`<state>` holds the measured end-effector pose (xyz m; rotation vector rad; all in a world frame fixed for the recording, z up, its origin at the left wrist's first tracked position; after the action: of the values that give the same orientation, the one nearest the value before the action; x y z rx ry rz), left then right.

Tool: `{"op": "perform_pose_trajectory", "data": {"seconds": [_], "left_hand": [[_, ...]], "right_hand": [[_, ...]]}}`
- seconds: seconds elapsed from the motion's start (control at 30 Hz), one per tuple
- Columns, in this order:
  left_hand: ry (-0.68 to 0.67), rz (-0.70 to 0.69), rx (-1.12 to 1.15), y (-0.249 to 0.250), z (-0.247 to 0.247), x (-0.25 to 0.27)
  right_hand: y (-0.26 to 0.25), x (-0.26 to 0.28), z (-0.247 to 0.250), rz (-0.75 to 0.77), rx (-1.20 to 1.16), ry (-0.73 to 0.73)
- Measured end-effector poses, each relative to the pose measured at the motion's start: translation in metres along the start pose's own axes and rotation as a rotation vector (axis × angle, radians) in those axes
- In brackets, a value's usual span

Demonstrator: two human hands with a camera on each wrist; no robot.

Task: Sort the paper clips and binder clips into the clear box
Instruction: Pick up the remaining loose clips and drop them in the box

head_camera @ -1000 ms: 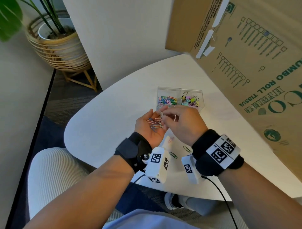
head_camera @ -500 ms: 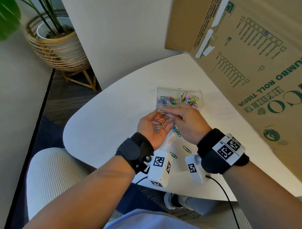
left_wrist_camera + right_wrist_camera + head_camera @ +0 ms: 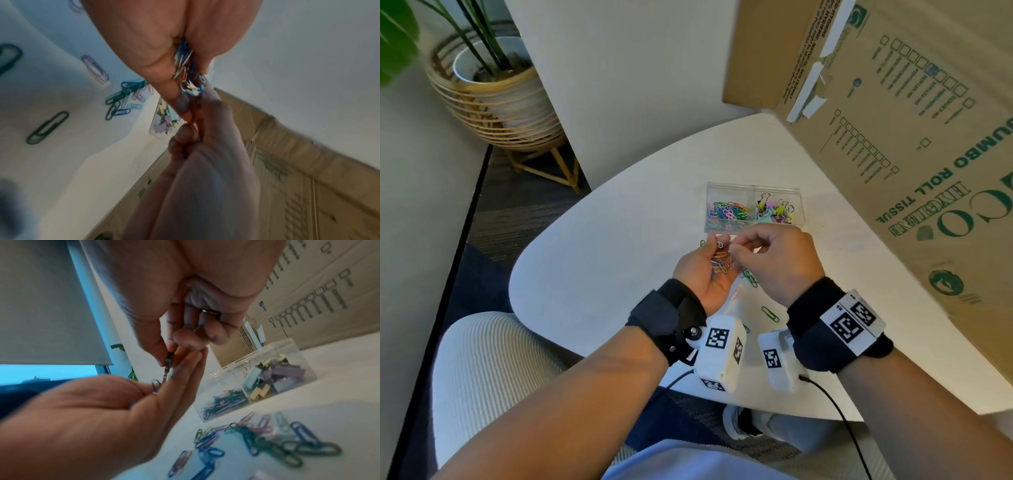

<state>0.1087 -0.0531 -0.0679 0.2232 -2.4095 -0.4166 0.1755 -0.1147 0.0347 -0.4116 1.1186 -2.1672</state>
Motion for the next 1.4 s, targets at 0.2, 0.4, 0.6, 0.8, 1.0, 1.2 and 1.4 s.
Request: {"op": "perform_pose_trajectory", "data": {"seconds": [0.2, 0.4, 0.6, 0.8, 1.0, 1.2, 1.4], "left_hand": [[-0.013, 0.000, 0.021, 0.011, 0.005, 0.002], [-0.084, 0.017, 0.037, 0.004, -0.005, 0.011], [-0.103, 0.024, 0.105, 0.007, -0.002, 0.012], [-0.075, -0.016, 0.125, 0.009, -0.004, 0.008], [-0.072, 0.008, 0.083, 0.001, -0.014, 0.005], [-0.096, 0.002, 0.095, 0.005, -0.020, 0.002], [-0.011, -0.007, 0.097, -0.001, 0.003, 0.001]], "right_hand": [[0.026, -0.008, 0.031, -0.107, -0.196, 0.198], [0.054, -0.047, 0.064, -0.246, -0.190, 0.324], [0.045, -0.049, 0.068, -0.232, -0.072, 0.250], [-0.020, -0.004, -0.003, 0.043, -0.004, -0.231], [-0.028, 0.001, -0.039, 0.173, 0.577, -0.353], [-0.030, -0.001, -0.062, 0.112, 0.601, -0.462], [-0.018, 0.010, -0.075, 0.047, 0.539, -0.520]]}}
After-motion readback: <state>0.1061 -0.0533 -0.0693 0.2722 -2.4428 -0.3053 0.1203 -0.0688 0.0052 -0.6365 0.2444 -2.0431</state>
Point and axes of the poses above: each hand's wrist, its own x-axis away from the middle knuckle, its own z-axis out of the back of the hand, y = z × x, the point moved 9 cm from there along -x, towards the middle knuckle, and after that the axes turned 2 degrees about -x, right-handed, at the moved point
